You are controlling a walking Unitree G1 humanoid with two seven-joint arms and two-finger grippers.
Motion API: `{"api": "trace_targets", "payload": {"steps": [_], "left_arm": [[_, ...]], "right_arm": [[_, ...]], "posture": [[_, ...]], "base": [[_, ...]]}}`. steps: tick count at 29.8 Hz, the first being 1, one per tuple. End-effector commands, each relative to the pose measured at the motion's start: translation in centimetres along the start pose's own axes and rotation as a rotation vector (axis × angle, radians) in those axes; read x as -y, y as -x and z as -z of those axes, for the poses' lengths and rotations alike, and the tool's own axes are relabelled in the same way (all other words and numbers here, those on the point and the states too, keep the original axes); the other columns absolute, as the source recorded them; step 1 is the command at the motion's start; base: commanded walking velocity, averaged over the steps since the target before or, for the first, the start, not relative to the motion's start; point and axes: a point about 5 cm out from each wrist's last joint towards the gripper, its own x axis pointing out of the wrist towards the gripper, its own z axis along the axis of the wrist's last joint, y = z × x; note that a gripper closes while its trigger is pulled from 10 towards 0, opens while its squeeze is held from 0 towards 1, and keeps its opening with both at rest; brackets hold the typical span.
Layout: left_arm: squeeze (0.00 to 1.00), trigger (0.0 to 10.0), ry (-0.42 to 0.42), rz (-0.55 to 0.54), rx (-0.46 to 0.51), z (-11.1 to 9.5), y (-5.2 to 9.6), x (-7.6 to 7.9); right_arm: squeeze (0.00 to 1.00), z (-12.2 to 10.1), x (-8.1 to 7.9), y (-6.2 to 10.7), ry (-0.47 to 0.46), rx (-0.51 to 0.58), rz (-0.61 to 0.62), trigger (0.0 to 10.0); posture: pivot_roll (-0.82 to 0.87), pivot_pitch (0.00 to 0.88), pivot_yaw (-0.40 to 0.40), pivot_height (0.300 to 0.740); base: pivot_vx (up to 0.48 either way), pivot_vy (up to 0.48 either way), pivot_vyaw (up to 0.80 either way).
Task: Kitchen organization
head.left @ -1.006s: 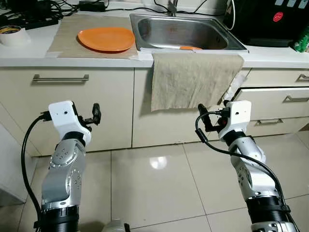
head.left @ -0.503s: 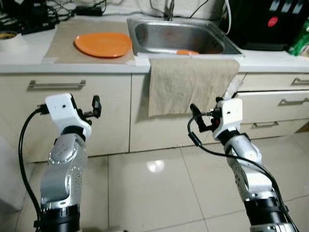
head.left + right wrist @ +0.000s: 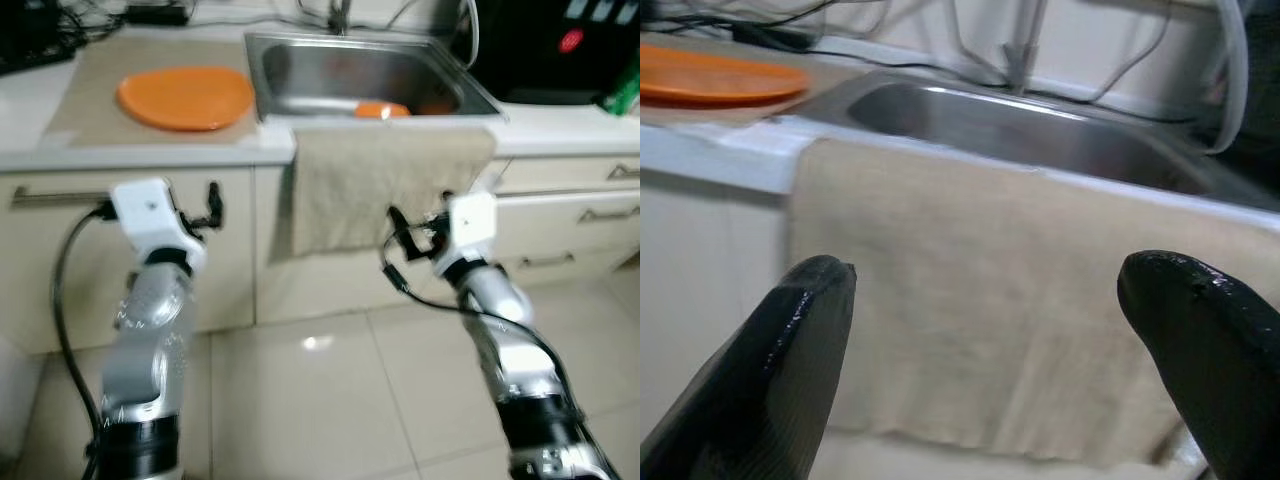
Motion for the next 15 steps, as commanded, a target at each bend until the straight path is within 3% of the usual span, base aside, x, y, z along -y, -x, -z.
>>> {"api": "trace_targets", "payload": {"steps": [1, 15], "left_arm": [[0.0, 10.0, 0.004, 0.036, 0.02, -0.35, 0.06, 1.37], [0.0, 10.0, -0.023, 0.035, 0.048, -0.96, 0.08, 2.31]], "right_arm": [[0.0, 0.62, 1.31, 0.58, 0.008, -0.03, 0.037, 10.0], [0.0, 1.37, 1.21, 0.55, 0.009, -0.053, 0.023, 10.0]], "posture": [[0.17, 0.0, -0.098, 0.74], [0.18, 0.015, -0.092, 0.74]], "base": [[0.48, 0.0, 0.0], [0.48, 0.0, 0.0]]}}
